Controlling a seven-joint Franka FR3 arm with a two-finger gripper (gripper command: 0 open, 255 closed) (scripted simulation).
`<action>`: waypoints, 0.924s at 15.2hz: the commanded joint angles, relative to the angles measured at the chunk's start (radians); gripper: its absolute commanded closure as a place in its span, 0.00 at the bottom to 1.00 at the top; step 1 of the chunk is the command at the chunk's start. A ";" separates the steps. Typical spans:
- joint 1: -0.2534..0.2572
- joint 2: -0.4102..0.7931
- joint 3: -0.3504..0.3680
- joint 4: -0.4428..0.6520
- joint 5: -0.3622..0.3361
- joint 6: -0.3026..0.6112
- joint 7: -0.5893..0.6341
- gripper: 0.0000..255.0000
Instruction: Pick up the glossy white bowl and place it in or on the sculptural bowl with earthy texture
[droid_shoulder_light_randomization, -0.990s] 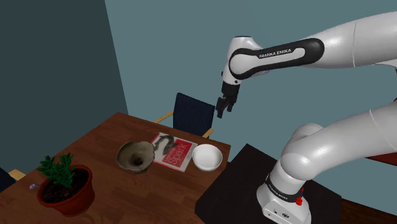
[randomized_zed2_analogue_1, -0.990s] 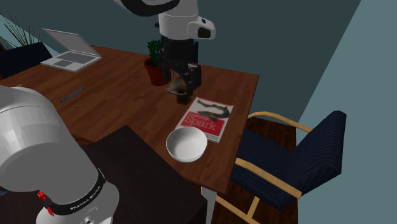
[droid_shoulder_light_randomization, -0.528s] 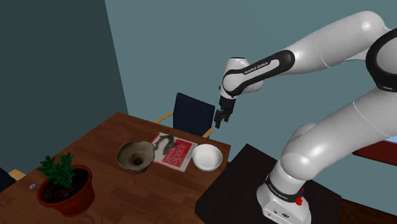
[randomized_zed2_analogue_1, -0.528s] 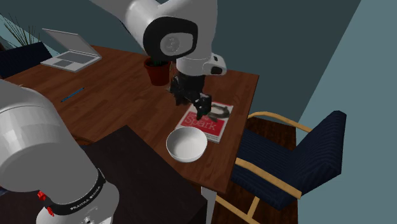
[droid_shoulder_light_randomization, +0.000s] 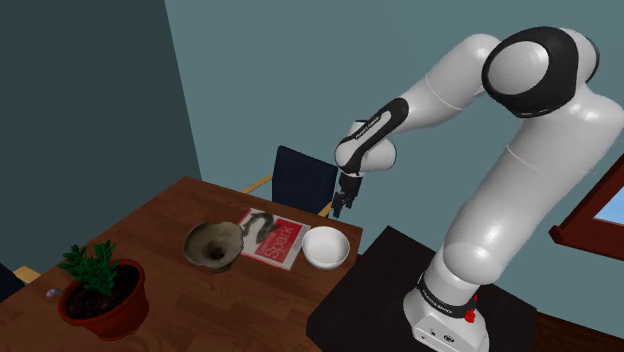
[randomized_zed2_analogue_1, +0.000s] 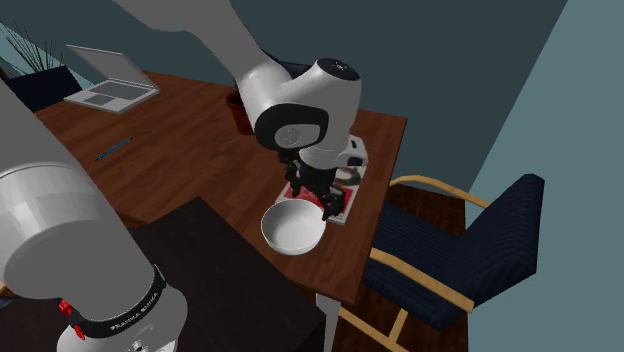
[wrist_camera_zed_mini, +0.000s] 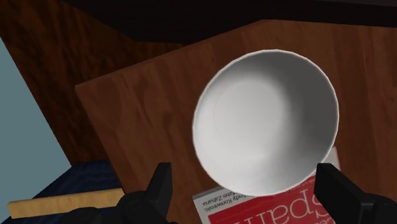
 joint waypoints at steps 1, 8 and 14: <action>0.017 0.104 -0.008 0.022 0.093 0.067 -0.085 0.00; -0.051 0.402 0.083 0.142 0.399 0.185 -0.374 0.00; -0.088 0.498 0.153 0.170 0.498 0.249 -0.450 0.00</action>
